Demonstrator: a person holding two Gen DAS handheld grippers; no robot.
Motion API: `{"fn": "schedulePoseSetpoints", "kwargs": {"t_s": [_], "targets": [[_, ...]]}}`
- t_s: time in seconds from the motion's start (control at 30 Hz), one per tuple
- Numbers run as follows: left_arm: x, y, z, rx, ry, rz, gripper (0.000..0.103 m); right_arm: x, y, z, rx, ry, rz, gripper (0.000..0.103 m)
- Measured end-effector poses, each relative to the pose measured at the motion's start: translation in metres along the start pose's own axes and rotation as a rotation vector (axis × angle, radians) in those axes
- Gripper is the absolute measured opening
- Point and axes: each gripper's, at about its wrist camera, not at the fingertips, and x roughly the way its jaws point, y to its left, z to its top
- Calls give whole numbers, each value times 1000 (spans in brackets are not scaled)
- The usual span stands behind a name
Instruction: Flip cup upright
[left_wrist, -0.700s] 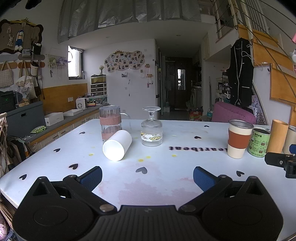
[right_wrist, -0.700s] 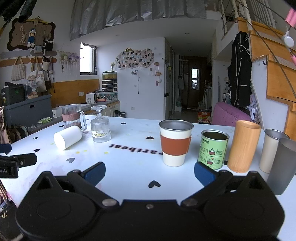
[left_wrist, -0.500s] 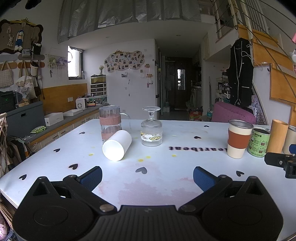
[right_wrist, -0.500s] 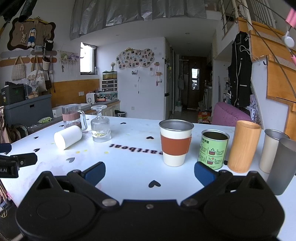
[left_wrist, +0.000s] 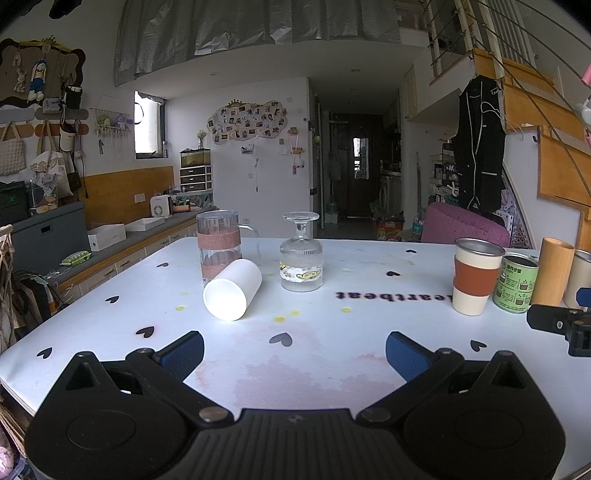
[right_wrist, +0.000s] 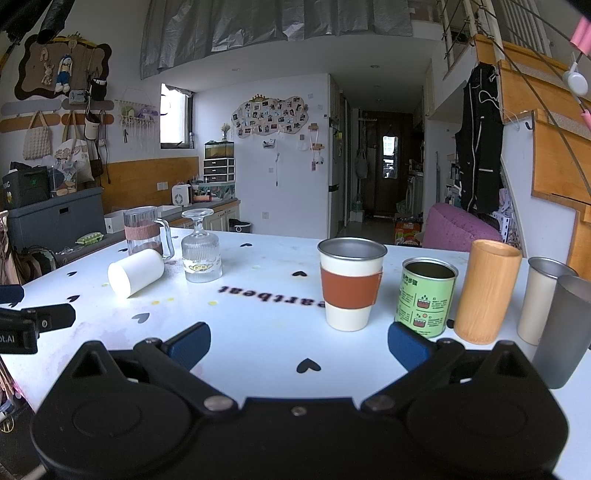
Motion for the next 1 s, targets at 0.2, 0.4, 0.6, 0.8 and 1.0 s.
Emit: {"fn": "schedulePoseSetpoints", "kwargs": {"t_s": [0.2,0.4,0.6,0.8,1.0], "targets": [[0,0,0,-1,0,-1,103,0,0,0,0,0,0,103],[0,1,1,-2,2,-6,103,0,0,0,-2,0,0,103],[2,-2,0,3,0,-11,103,0,0,0,-1,0,0,103],[9,3,8,1,-12,-4,103,-3,-2,-1,3,-5,3,103],[32,17,20,-4,-27,9,103,-10,0,1,4,-12,10,103]]}}
